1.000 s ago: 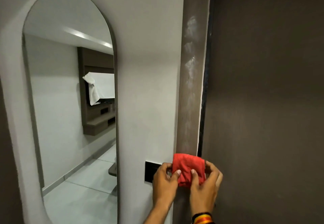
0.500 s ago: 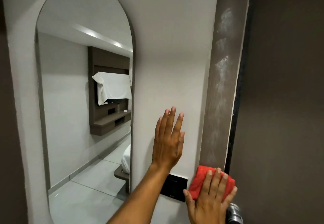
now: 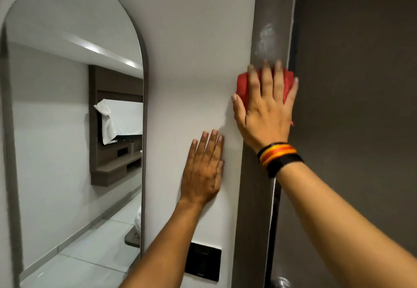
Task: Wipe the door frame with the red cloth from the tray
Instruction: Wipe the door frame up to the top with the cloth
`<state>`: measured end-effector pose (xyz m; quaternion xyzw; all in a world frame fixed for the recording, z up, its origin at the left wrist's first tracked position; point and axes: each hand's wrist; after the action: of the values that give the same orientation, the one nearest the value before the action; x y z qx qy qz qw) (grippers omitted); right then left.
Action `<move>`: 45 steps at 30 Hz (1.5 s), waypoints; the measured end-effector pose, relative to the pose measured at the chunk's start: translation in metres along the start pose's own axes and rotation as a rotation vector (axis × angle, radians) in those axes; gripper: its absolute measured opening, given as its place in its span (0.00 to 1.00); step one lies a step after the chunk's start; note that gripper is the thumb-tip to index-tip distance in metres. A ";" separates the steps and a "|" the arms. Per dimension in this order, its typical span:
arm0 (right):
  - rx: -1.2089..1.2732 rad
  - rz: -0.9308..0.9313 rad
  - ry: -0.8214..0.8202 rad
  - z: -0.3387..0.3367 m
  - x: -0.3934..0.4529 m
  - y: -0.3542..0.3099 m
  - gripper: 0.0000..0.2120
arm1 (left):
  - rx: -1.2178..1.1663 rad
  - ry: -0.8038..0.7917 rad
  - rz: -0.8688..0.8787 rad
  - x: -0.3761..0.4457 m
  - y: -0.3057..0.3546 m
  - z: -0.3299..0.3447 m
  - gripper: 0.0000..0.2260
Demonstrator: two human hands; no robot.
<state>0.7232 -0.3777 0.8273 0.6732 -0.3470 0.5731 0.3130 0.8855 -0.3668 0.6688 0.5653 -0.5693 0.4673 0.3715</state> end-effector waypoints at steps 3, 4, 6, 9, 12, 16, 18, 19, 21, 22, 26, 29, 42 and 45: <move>-0.029 0.008 -0.007 -0.002 0.009 0.000 0.37 | -0.020 0.014 -0.031 0.002 0.004 -0.002 0.27; -0.028 0.014 0.002 -0.001 -0.006 -0.001 0.37 | -0.042 0.026 -0.052 0.006 0.008 -0.004 0.27; -0.011 0.052 0.005 0.006 -0.061 -0.004 0.37 | -0.076 0.055 -0.093 0.017 0.017 -0.005 0.26; -0.015 0.091 -0.080 0.019 -0.178 -0.010 0.39 | -0.067 0.065 -0.092 0.024 0.022 -0.003 0.26; -0.045 0.056 -0.151 0.025 -0.233 -0.010 0.43 | -0.056 0.073 -0.041 0.021 0.018 -0.001 0.26; -0.029 -0.006 -0.085 0.018 -0.138 -0.004 0.38 | -0.058 0.095 -0.023 0.019 0.016 0.002 0.27; -0.012 -0.017 -0.016 0.007 -0.056 -0.001 0.36 | -0.073 0.106 -0.008 0.019 0.016 0.004 0.28; -0.005 -0.022 0.002 0.001 -0.014 0.001 0.36 | -0.075 0.110 -0.011 0.019 0.016 0.004 0.29; 0.008 -0.019 -0.023 -0.011 0.054 0.003 0.36 | -0.060 0.109 -0.030 0.018 0.017 0.002 0.28; 0.003 -0.018 -0.040 -0.016 0.075 0.004 0.35 | -0.056 0.109 -0.043 0.019 0.019 0.000 0.27; 0.001 0.008 -0.041 -0.014 0.043 0.005 0.34 | -0.095 0.119 -0.087 0.029 0.031 -0.006 0.26; -0.010 -0.069 -0.081 -0.009 -0.034 0.001 0.34 | -0.123 0.124 -0.101 0.034 0.037 -0.007 0.27; -0.020 -0.034 -0.069 -0.041 0.238 0.008 0.34 | -0.048 0.173 -0.098 0.031 0.035 0.006 0.26; 0.003 -0.013 -0.057 -0.039 0.211 0.007 0.33 | -0.059 0.151 -0.105 0.031 0.036 0.000 0.25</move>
<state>0.7172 -0.3731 1.0421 0.6921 -0.3505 0.5520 0.3058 0.8475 -0.3792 0.6945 0.5465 -0.5226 0.4715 0.4538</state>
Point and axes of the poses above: each hand's wrist, its own x-axis towards the middle knuckle, its own z-axis out of the palm, y = z × x, and after that the axes turned 3 degrees about x, right-handed
